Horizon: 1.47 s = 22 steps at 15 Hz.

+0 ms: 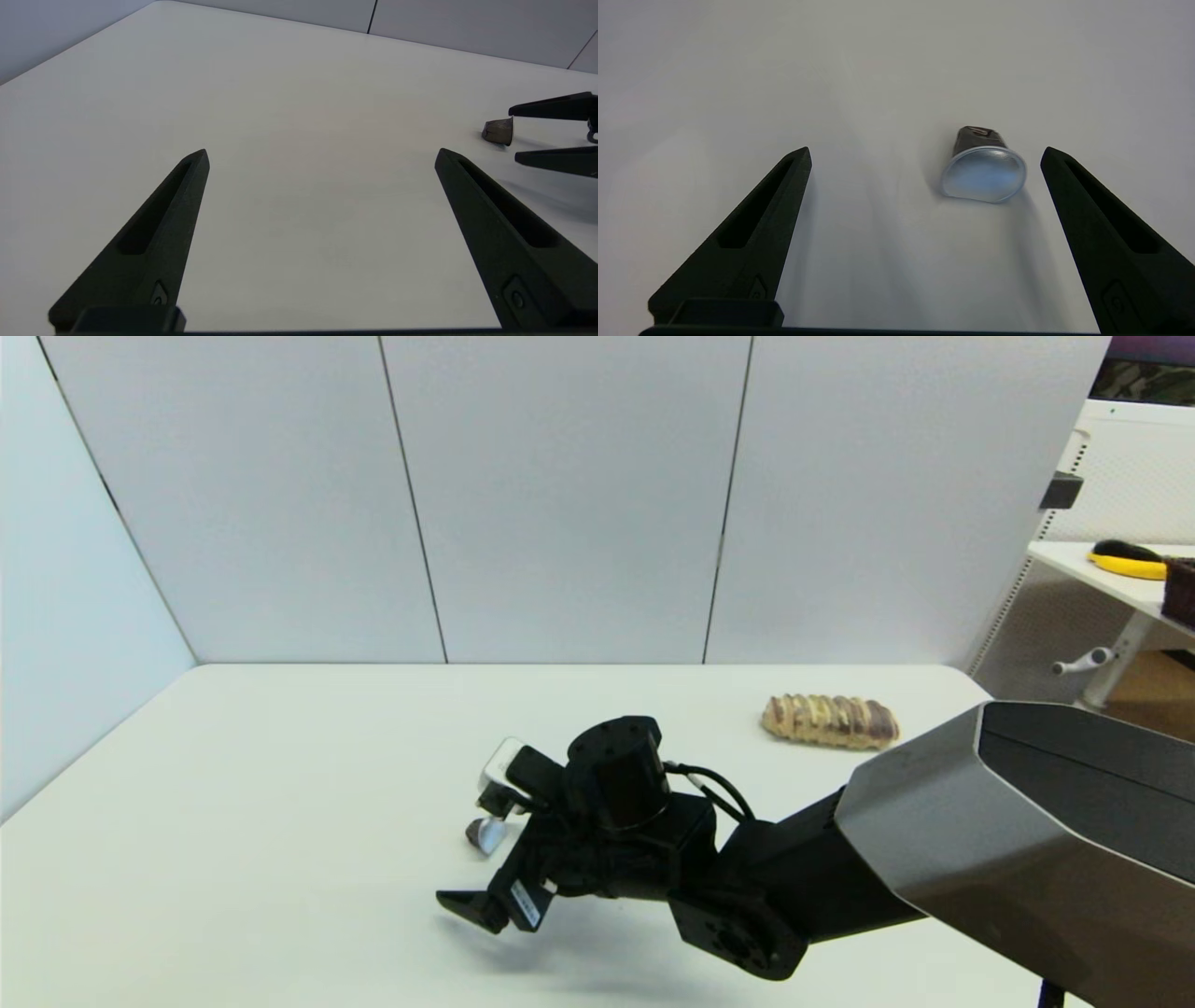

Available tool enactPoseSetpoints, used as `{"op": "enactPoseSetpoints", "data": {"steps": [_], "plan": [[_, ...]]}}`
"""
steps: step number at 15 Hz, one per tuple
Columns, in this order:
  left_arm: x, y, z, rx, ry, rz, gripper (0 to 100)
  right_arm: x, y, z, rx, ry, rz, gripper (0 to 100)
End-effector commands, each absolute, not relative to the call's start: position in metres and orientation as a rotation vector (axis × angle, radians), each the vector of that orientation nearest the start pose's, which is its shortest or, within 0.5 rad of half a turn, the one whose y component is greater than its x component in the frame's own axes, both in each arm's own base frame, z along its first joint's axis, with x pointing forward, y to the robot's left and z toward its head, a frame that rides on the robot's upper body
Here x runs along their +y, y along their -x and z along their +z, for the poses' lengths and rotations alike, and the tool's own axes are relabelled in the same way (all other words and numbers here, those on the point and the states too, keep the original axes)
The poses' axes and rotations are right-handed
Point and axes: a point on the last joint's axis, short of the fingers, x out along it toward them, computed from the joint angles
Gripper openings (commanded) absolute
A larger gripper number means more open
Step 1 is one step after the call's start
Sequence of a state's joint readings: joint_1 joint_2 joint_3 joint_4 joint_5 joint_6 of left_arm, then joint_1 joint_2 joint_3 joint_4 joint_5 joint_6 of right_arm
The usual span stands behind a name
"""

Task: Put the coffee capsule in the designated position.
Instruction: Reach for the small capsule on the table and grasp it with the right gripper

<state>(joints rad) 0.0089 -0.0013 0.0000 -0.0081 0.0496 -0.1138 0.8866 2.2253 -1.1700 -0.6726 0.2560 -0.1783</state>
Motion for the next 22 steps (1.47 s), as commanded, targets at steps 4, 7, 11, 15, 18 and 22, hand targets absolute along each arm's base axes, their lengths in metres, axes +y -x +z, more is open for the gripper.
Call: {"op": "enactPoseSetpoints", "data": {"steps": [4, 7, 11, 15, 18, 22], "plan": [[0.001, 0.023, 0.076, -0.013, 0.115, 0.059, 100, 0.347, -0.269, 0.082, 0.262, 0.276, 1.137, 100], [0.001, 0.023, 0.076, -0.013, 0.115, 0.059, 100, 0.351, -0.277, 0.085, 0.241, 0.266, 1.129, 100], [0.001, 0.023, 0.076, -0.013, 0.115, 0.059, 100, 0.349, -0.281, 0.083, 0.251, 0.268, 1.12, 100], [0.001, 0.023, 0.076, -0.013, 0.115, 0.059, 100, 0.347, -0.285, 0.076, 0.266, 0.268, 1.11, 100], [0.001, 0.023, 0.076, -0.011, 0.115, 0.059, 100, 0.347, -0.286, 0.073, 0.274, 0.263, 1.106, 100], [0.001, 0.023, 0.076, -0.013, 0.115, 0.059, 100, 0.347, -0.287, 0.074, 0.272, 0.261, 1.106, 100]]}}
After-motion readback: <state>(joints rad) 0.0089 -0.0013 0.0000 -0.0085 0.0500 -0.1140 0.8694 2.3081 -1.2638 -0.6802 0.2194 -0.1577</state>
